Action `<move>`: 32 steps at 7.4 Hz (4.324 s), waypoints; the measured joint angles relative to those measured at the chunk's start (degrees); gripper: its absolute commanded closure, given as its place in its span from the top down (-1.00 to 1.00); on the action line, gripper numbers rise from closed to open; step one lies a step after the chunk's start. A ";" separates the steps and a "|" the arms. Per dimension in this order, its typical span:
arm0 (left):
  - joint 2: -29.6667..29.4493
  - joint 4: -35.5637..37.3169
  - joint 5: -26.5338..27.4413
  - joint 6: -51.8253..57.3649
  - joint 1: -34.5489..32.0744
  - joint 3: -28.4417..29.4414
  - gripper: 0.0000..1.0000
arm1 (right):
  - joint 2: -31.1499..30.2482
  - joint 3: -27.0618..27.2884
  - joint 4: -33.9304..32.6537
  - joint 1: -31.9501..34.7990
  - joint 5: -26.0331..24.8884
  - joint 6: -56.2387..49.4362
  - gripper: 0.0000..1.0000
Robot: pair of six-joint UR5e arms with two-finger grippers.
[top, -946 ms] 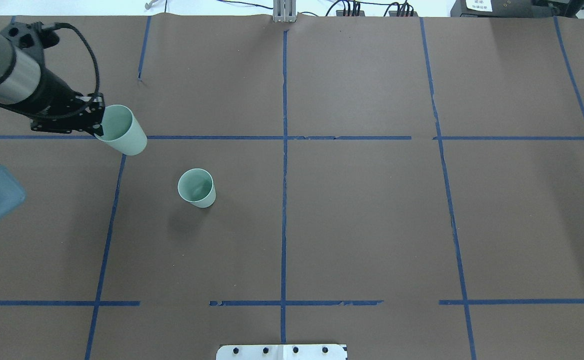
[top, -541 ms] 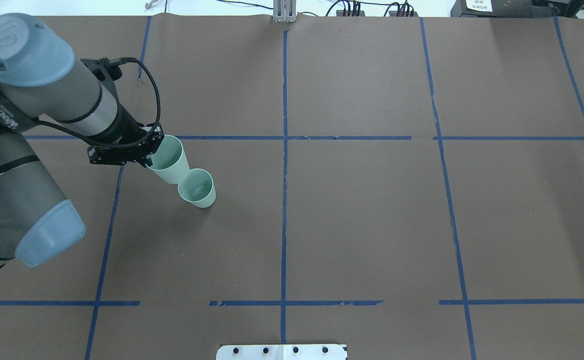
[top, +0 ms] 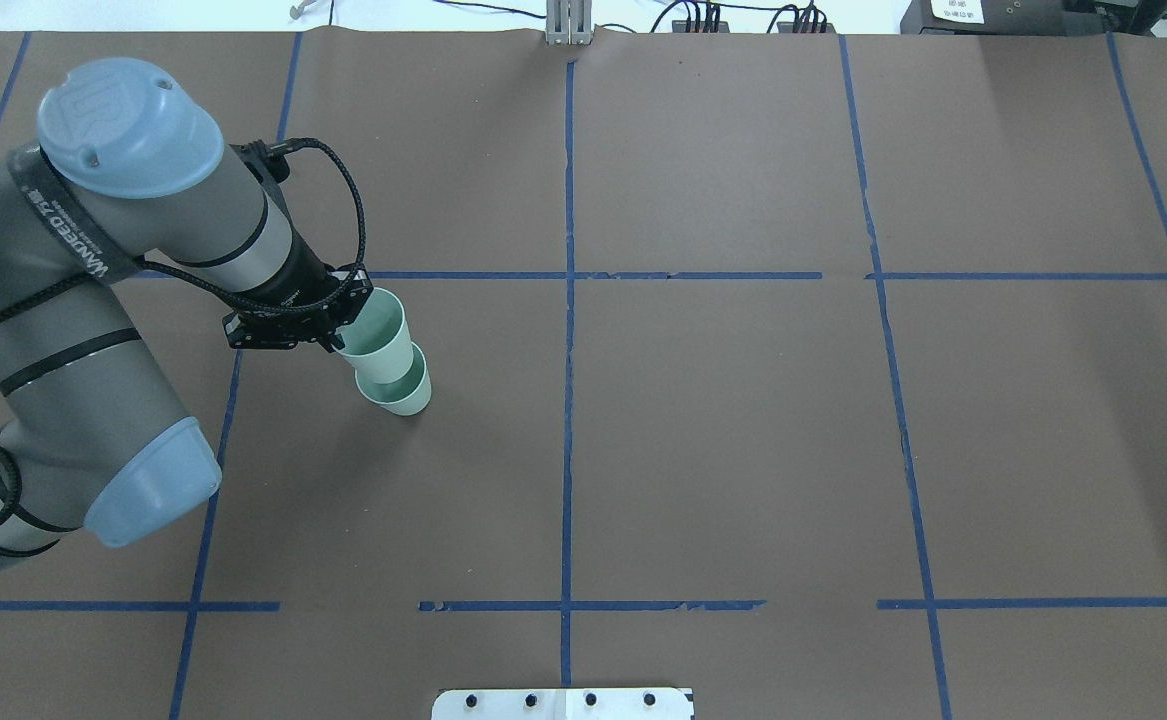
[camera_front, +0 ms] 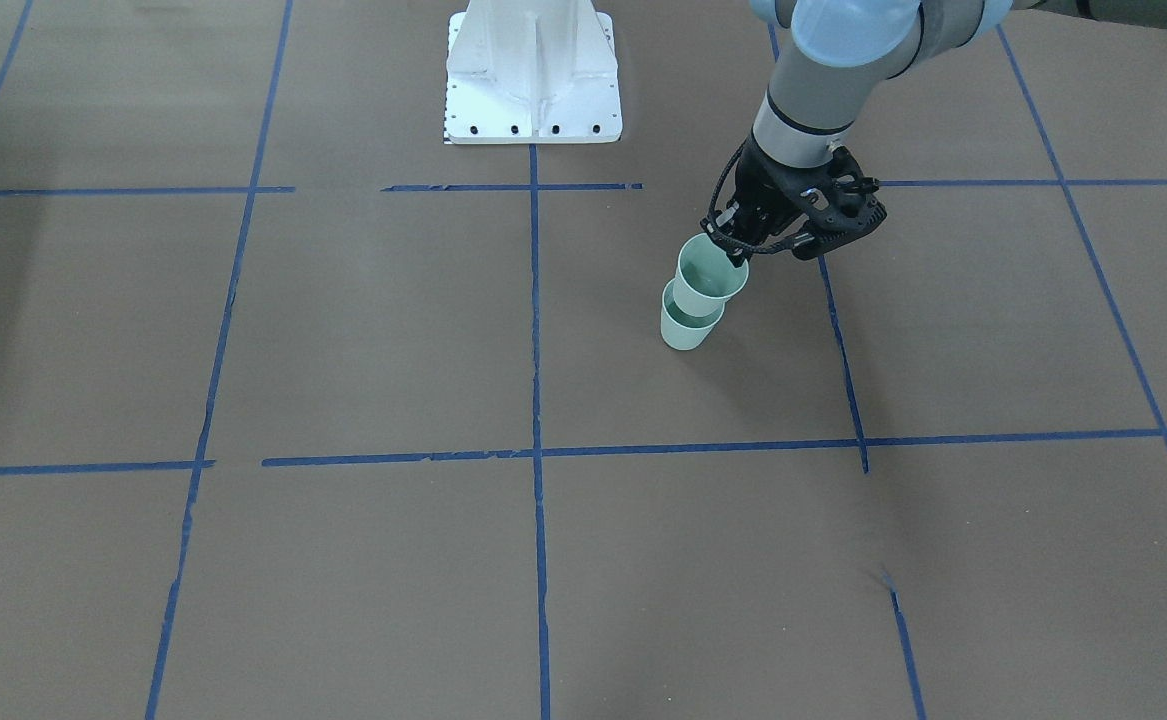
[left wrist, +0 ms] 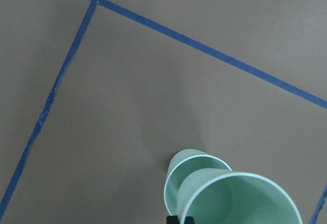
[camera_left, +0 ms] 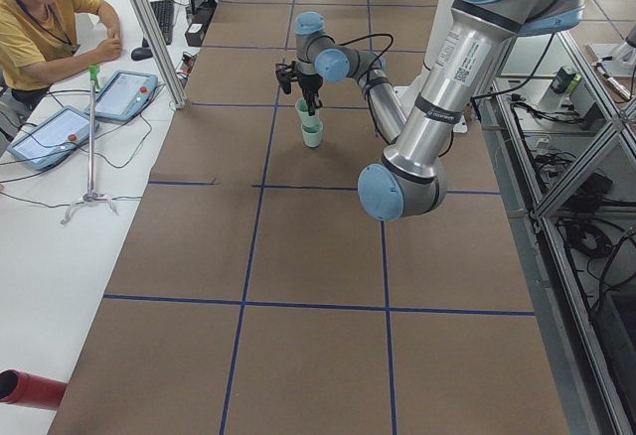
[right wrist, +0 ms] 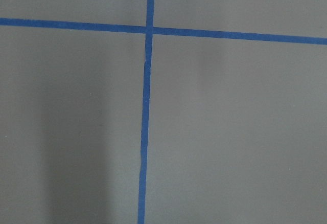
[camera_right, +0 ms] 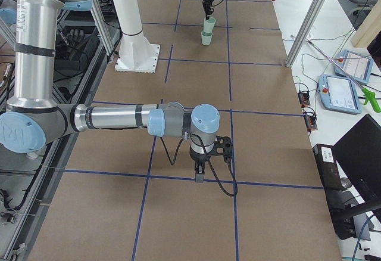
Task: Stack cups
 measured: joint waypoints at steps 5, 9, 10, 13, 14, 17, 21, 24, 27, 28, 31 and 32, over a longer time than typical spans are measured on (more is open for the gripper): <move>0.04 -0.13 0.69 -0.53 1.66 0.80 1.00 | 0.00 0.00 0.00 0.03 0.00 0.00 1.00; 0.63 -0.58 2.77 0.35 1.58 -0.07 1.00 | 0.00 0.00 0.00 0.01 0.00 0.00 1.00; 1.72 -1.96 2.73 2.68 1.27 -0.45 1.00 | 0.00 0.00 0.00 0.01 0.00 0.00 1.00; 11.61 -9.78 0.07 18.41 -3.74 -2.13 1.00 | 0.00 0.00 0.00 0.02 0.00 0.00 1.00; 16.52 -10.84 -1.95 28.65 -8.20 -2.36 1.00 | 0.00 0.00 0.00 0.03 0.00 0.00 1.00; 30.96 -11.39 -5.34 67.22 -26.27 -1.01 1.00 | 0.00 0.00 0.00 0.01 0.00 0.00 1.00; 40.32 -11.22 -13.89 93.64 -49.78 7.99 1.00 | 0.00 0.00 0.00 0.04 0.00 0.00 1.00; 41.63 -10.37 -14.49 97.71 -52.03 10.31 1.00 | 0.00 0.00 0.00 0.02 0.00 0.00 1.00; 41.61 -10.62 -14.30 97.93 -52.12 10.43 1.00 | 0.00 0.00 0.00 0.00 0.00 0.00 1.00; 41.66 -10.70 -14.42 98.00 -52.15 10.46 1.00 | 0.00 0.00 0.00 -0.01 0.00 0.00 1.00; 41.68 -10.97 -14.50 98.09 -52.17 10.11 1.00 | 0.00 0.00 0.00 0.01 0.00 0.00 1.00; 41.65 -11.01 -14.50 98.10 -52.17 9.86 1.00 | 0.00 0.00 0.00 0.02 0.00 0.00 1.00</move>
